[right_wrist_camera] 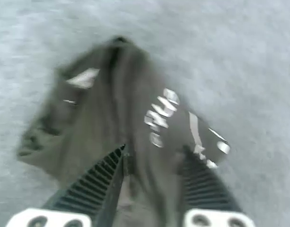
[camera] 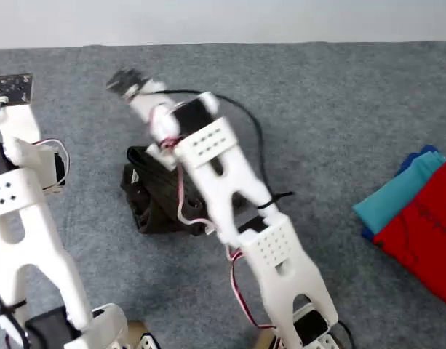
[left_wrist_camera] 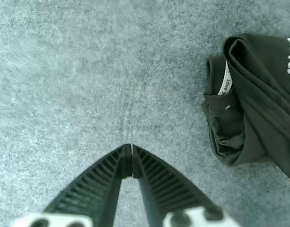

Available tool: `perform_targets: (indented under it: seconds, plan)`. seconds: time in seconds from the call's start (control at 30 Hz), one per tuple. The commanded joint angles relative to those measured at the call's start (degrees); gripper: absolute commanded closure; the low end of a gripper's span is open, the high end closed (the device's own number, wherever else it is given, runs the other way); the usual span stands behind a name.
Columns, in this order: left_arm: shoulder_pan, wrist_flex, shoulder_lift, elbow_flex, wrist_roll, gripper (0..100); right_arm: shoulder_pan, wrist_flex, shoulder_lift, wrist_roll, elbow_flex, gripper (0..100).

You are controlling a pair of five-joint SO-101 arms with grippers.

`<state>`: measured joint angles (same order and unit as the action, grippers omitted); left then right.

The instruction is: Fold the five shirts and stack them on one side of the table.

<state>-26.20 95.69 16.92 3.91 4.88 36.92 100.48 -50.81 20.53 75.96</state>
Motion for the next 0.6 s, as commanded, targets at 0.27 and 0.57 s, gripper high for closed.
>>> perform_targets:
  seconds: [0.27,0.57]
  plan:
    - [-8.6,-0.9,10.4,-0.5,-0.4,99,-5.9,2.3,21.6,5.5,-34.9,98.8]
    - [-14.2,-0.7,11.3,-0.5,-0.4,99,2.2,-5.0,22.6,4.1,-49.1,98.8]
